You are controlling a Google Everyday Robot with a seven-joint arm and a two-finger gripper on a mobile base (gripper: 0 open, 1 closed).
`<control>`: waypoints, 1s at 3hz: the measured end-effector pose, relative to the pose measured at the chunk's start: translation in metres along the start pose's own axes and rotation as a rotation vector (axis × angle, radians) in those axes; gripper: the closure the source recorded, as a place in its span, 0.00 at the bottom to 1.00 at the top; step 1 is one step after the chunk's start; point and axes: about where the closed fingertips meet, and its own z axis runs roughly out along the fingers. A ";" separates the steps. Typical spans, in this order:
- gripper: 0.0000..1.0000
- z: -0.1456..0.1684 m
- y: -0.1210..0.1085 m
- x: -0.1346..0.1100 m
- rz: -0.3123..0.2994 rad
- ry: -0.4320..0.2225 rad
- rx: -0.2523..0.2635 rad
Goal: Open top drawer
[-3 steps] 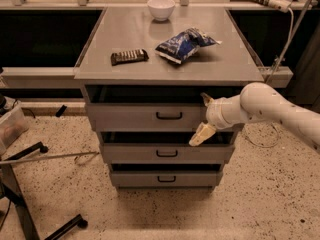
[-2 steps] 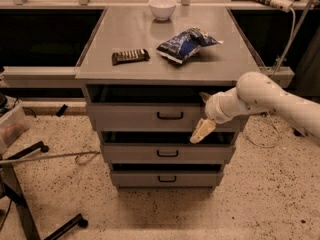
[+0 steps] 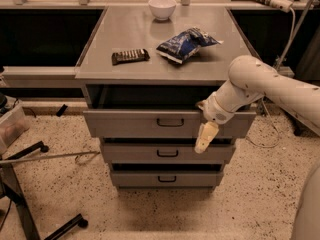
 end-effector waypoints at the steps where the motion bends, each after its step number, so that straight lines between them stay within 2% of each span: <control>1: 0.00 0.006 0.001 -0.001 -0.002 0.012 -0.018; 2: 0.00 0.003 0.001 -0.002 -0.001 0.013 -0.019; 3: 0.00 0.000 0.015 -0.001 0.012 0.020 -0.029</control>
Offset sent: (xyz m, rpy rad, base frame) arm -0.0844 0.0077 -0.0103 -0.1374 0.2423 0.0219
